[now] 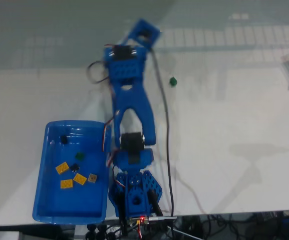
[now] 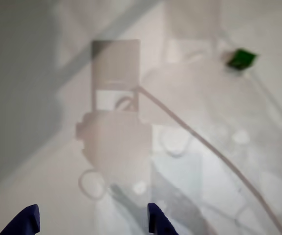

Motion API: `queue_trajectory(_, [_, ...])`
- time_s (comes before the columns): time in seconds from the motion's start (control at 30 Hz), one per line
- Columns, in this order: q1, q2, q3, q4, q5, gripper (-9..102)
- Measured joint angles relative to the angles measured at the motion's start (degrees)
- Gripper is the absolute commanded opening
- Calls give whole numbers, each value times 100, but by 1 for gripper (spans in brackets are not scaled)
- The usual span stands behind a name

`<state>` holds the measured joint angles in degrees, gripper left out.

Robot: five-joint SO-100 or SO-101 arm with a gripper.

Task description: Pick up all the lego then put into the bin

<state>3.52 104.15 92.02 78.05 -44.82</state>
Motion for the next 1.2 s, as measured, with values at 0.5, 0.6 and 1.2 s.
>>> queue_trajectory(0.5, [1802,-2294,-519,-1011,-62,29])
queue_trajectory(0.6, [2013,-2637,-826,-1011,-62,29])
queue_trajectory(1.2, [2426,-3524,-1406,-1011,-325,25])
